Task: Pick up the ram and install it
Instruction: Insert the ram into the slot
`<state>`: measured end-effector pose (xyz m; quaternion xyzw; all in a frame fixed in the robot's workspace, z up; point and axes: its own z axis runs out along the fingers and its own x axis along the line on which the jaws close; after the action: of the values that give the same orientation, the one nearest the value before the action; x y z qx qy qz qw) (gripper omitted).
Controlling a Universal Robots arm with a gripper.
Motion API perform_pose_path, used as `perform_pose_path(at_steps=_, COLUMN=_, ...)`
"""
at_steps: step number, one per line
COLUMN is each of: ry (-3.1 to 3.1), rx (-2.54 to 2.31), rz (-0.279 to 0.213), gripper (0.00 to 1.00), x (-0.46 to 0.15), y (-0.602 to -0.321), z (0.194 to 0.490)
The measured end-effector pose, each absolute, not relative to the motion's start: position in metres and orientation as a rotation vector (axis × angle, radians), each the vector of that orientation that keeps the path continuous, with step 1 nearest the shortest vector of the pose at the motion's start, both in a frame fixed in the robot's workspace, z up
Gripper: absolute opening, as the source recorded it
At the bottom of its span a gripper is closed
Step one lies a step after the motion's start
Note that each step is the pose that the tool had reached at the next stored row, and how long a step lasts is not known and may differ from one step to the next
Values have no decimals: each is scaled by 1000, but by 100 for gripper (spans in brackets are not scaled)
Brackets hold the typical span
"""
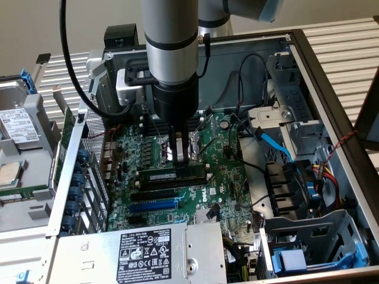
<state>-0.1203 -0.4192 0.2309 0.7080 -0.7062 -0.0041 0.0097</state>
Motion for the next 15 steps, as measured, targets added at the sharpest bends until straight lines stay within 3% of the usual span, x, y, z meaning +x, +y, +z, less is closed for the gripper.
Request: perform_pose_path(at_steps=15, ry=-2207, rx=2212, rz=-9, gripper=13, x=-121, y=-419, z=228)
